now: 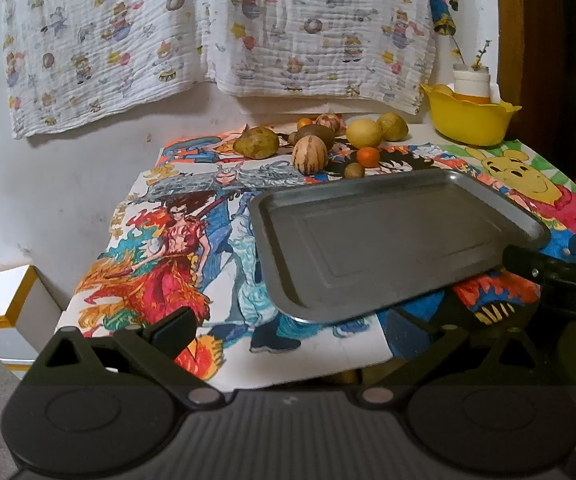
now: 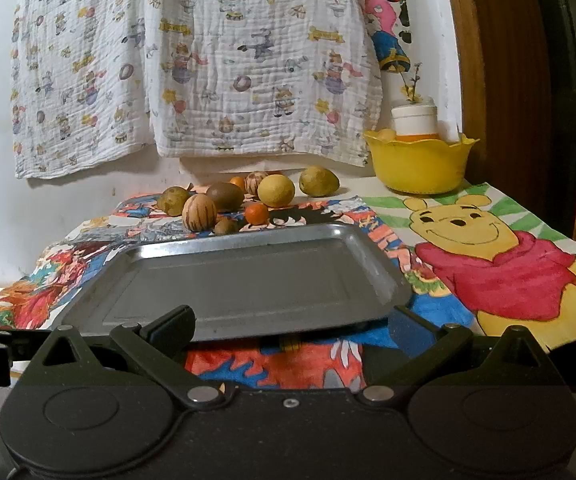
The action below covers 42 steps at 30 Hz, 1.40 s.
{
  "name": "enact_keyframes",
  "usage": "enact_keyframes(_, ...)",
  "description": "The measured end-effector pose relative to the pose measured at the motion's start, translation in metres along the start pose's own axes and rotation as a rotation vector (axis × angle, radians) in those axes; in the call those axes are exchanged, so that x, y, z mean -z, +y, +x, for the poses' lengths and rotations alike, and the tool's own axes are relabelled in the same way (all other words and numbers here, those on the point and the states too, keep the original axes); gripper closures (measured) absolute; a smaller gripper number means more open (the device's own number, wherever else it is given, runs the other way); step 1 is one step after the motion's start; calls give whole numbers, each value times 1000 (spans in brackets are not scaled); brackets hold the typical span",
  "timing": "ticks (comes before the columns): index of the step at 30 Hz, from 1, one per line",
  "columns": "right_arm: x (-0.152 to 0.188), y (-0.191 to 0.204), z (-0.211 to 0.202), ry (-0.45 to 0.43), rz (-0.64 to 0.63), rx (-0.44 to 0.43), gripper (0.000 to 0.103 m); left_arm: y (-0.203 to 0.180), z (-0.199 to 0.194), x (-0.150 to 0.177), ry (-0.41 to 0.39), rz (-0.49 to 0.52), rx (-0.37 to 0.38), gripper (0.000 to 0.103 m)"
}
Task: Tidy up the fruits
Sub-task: 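Move both tools over the tray toward the row of fruits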
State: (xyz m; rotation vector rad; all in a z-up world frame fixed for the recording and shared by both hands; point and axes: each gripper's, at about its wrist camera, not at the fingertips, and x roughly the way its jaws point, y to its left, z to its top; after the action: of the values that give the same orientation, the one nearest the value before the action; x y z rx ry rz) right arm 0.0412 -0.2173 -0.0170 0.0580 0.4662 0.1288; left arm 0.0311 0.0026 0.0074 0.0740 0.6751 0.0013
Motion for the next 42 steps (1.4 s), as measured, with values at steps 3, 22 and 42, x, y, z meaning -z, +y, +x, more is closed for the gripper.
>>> enact_keyframes(3,-6,2,7,-5,-11,-2,0,4,4,-7,4,-5,-1,0)
enact_keyframes(22,-52,13,80,44,-179,-73,0,43,75,-72,12,10,37,0)
enact_keyframes(42,-122,23,189,276,-246,-323,13,45,193,-163,61,17,250,1)
